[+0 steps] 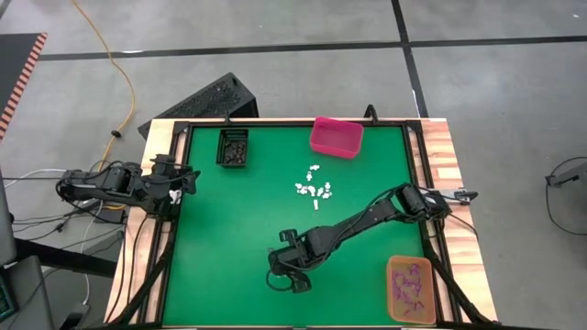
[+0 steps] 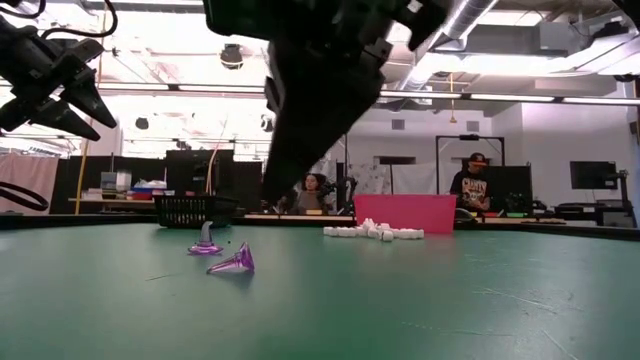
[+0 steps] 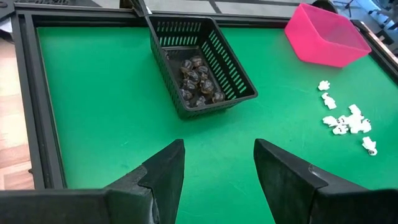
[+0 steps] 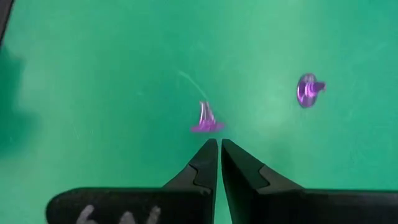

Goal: Sort Halloween decoration
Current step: Put the pink witch hat toy into the orange bin

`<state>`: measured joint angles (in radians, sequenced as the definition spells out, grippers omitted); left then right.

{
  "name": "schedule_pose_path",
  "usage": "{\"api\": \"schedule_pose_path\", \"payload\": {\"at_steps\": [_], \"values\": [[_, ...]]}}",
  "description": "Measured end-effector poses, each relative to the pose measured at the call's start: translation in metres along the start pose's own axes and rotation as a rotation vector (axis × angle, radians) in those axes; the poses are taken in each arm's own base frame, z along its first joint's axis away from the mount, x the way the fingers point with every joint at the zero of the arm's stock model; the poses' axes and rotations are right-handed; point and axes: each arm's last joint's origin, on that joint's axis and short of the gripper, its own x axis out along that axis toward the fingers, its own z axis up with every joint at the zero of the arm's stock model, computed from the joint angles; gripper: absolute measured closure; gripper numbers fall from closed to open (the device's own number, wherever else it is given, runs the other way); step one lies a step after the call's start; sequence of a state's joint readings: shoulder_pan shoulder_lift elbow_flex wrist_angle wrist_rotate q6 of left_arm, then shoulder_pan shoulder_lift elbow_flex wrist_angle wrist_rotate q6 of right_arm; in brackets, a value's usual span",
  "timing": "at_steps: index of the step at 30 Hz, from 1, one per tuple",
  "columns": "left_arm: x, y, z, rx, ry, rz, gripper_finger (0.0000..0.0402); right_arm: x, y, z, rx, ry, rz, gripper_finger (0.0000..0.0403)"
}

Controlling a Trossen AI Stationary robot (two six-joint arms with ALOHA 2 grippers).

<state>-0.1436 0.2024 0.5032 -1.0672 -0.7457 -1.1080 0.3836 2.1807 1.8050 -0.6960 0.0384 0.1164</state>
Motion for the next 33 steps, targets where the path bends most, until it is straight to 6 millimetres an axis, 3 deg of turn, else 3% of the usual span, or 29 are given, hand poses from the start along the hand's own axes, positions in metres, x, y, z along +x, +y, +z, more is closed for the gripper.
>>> {"api": "schedule_pose_path", "payload": {"at_steps": [9,24,33], "values": [[0.000,0.000,0.000,-0.003,-0.002,0.001,0.0219,-0.013,-0.001,-0.009,-0.038,0.062,-0.002,0.0351],[0.000,0.000,0.001,-0.013,-0.019,0.009,0.0219,-0.024,-0.001,-0.080,0.104,-0.143,0.048,0.0351],[0.000,-0.001,0.000,0.006,0.021,-0.019,0.0219,-0.031,0.011,-0.099,0.063,-0.150,0.076,0.0351]]}}
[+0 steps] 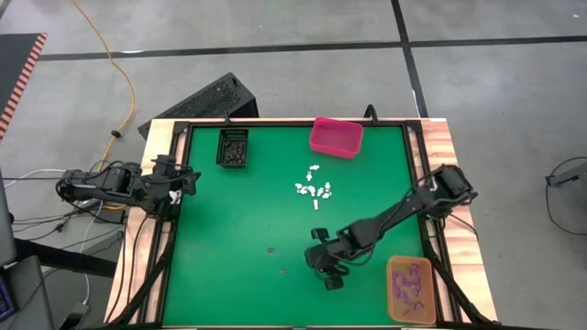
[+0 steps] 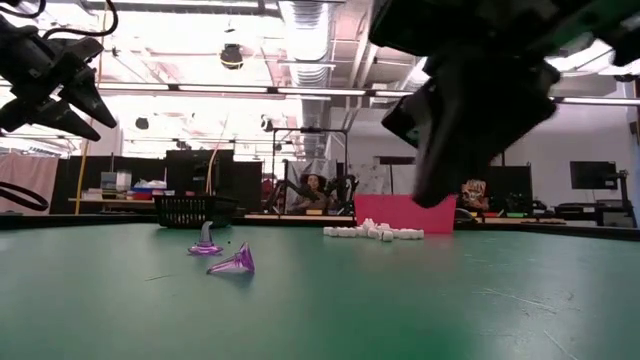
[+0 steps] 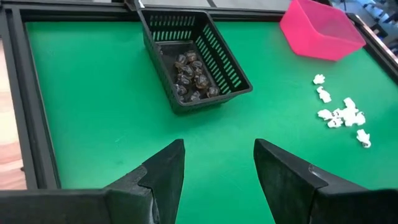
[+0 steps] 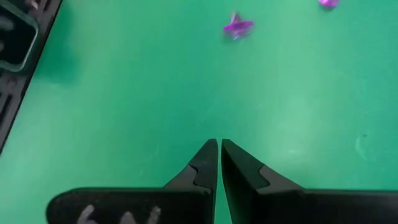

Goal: Sort Halloween decoration
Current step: Put the pink witch hat toy into the orange bin

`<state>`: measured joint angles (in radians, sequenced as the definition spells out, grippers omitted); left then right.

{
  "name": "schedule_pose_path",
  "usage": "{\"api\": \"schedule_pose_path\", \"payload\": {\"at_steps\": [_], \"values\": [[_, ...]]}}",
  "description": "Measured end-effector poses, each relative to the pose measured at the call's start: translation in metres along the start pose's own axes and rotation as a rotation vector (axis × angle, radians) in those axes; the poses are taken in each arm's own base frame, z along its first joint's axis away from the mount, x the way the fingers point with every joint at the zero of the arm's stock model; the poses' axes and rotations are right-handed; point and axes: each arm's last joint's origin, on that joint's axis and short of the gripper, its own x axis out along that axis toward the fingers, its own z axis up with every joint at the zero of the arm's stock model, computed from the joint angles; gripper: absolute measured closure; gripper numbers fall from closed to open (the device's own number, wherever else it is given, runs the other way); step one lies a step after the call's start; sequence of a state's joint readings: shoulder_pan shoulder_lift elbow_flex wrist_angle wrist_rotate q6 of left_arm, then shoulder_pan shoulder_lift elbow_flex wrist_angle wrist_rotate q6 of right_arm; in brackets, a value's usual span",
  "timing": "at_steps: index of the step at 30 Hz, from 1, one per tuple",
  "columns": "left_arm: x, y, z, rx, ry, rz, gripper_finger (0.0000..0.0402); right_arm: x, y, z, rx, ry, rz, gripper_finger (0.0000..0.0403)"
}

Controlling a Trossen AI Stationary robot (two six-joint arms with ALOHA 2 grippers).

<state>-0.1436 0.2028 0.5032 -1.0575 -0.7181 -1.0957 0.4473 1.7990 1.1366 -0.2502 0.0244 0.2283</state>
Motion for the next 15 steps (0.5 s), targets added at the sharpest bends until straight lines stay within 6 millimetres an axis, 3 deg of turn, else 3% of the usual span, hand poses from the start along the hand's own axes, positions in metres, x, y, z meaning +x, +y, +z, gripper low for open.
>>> {"api": "schedule_pose_path", "payload": {"at_steps": [5,8,15], "values": [[0.0001,-0.0011,0.0006,-0.011,0.000,-0.009,0.0219,-0.0006,0.0080,-0.0053,-0.044,0.037,0.008,0.0356],[0.0008,-0.0074,0.0050,-0.074,-0.040,-0.043,0.0219,-0.0005,0.0049,-0.0051,-0.038,0.042,0.007,0.0360],[0.0011,-0.0095,0.0027,-0.074,0.045,-0.089,0.0219,-0.0006,0.0008,-0.0046,-0.078,0.051,0.023,0.0377]]}}
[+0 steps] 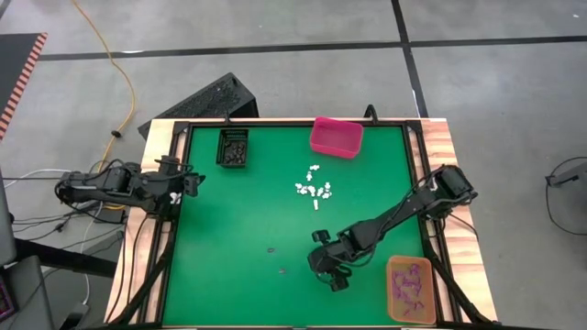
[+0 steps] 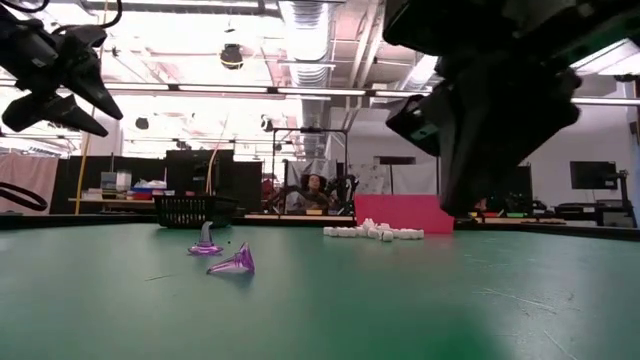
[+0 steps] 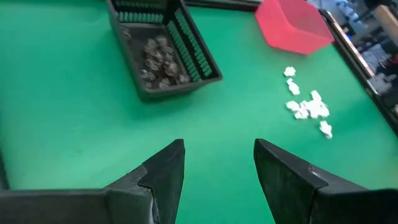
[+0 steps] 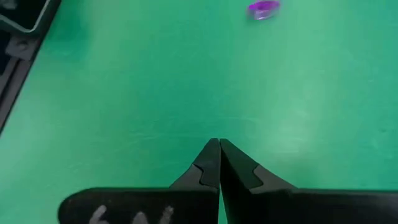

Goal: Sort Halloween decoration
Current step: Put the pink witch hat toy into the orange bin

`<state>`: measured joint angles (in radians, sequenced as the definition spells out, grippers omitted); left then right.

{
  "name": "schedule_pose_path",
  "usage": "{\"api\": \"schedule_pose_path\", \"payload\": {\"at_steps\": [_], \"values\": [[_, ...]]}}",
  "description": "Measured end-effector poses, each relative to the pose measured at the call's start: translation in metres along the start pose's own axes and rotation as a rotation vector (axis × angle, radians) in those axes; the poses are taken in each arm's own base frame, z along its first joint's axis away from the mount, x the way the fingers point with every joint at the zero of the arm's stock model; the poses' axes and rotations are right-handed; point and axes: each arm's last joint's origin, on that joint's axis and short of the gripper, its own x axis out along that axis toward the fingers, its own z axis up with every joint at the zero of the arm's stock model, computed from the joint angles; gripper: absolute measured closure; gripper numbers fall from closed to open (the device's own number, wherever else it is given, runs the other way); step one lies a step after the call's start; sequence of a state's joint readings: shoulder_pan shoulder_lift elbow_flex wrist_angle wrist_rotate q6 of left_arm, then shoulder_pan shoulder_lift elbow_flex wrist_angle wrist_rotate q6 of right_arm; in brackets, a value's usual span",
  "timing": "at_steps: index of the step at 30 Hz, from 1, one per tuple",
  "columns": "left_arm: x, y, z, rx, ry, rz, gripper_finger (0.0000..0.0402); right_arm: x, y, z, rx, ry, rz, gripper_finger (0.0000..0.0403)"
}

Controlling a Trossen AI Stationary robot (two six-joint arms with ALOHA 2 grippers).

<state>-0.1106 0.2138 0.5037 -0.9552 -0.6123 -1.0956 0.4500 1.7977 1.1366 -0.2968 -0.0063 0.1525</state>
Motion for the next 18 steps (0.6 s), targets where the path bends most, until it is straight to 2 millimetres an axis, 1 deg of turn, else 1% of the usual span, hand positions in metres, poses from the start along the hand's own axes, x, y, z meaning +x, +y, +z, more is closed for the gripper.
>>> {"api": "schedule_pose_path", "payload": {"at_steps": [6,12,15,17,18], "values": [[0.000,0.000,-0.001,0.000,0.030,-0.016,0.0219,0.000,-0.012,0.004,0.007,-0.021,-0.001,0.0375],[0.000,0.000,-0.001,0.000,0.029,-0.015,0.0219,0.000,-0.010,0.004,-0.043,-0.027,0.012,0.0369],[0.000,0.000,-0.001,0.000,0.028,-0.014,0.0219,0.000,-0.010,0.009,-0.097,-0.078,0.012,0.0369],[0.000,0.000,-0.001,0.000,0.028,-0.015,0.0219,-0.001,-0.011,0.015,-0.083,-0.134,0.012,0.0369],[0.000,0.000,-0.001,0.000,0.028,-0.014,0.0219,-0.001,-0.011,0.017,-0.048,-0.161,0.016,0.0369]]}}
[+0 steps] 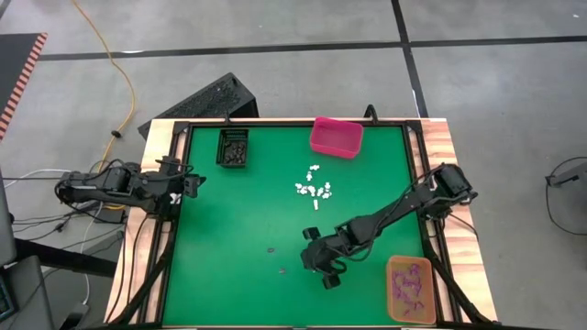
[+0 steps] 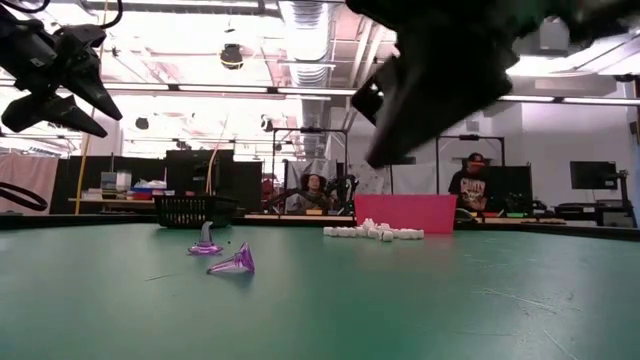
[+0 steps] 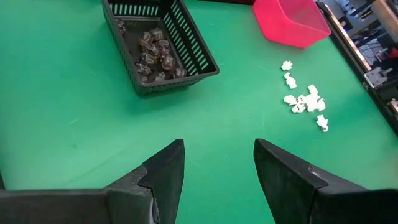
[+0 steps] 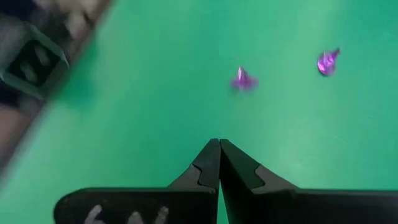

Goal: Sort Halloween decoration
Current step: Put the pink witch hat toy into the orange bin

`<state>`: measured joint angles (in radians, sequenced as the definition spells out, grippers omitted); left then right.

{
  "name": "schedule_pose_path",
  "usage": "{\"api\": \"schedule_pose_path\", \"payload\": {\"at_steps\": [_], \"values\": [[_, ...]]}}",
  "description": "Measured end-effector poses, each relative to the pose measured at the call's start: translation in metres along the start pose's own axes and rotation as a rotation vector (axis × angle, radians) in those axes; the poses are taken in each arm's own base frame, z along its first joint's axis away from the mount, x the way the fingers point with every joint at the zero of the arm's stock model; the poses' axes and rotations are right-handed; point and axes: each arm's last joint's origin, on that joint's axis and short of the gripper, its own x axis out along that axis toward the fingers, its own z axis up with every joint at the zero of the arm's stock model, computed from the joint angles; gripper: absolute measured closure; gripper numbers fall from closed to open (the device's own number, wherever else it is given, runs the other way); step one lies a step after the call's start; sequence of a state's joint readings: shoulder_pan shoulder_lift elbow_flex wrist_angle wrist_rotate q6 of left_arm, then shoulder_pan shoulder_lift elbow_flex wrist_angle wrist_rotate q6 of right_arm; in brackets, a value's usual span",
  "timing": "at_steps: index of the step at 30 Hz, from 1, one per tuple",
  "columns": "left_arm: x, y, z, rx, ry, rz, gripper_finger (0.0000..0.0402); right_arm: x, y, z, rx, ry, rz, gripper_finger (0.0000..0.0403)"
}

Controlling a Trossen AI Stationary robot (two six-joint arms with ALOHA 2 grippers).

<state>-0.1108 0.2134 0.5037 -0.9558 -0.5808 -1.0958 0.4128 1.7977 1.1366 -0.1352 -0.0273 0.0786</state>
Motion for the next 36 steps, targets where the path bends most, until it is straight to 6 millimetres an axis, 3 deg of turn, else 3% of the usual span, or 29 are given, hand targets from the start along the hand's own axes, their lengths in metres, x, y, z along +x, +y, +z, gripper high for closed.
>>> {"api": "schedule_pose_path", "payload": {"at_steps": [10,18,22,27,31,36], "values": [[0.000,0.000,0.000,0.000,-0.001,0.000,0.0219,0.004,0.005,0.013,0.583,-0.185,-0.046,0.0380],[0.000,0.000,0.000,0.000,-0.001,0.000,0.0219,0.012,0.003,0.053,0.644,-0.357,-0.179,0.0381],[0.000,0.000,0.000,0.000,-0.001,0.000,0.0219,0.019,0.005,0.066,0.768,-0.312,-0.320,0.0382],[0.000,0.000,0.000,0.001,-0.001,0.002,0.0219,0.019,0.015,0.076,0.931,-0.134,-0.438,0.0381],[0.000,0.000,0.000,0.002,0.000,0.004,0.0219,0.025,0.018,0.088,0.979,-0.012,-0.425,0.0371],[0.000,0.000,0.000,0.002,0.000,0.004,0.0219,0.044,0.015,0.093,0.977,0.117,-0.370,0.0330]]}}
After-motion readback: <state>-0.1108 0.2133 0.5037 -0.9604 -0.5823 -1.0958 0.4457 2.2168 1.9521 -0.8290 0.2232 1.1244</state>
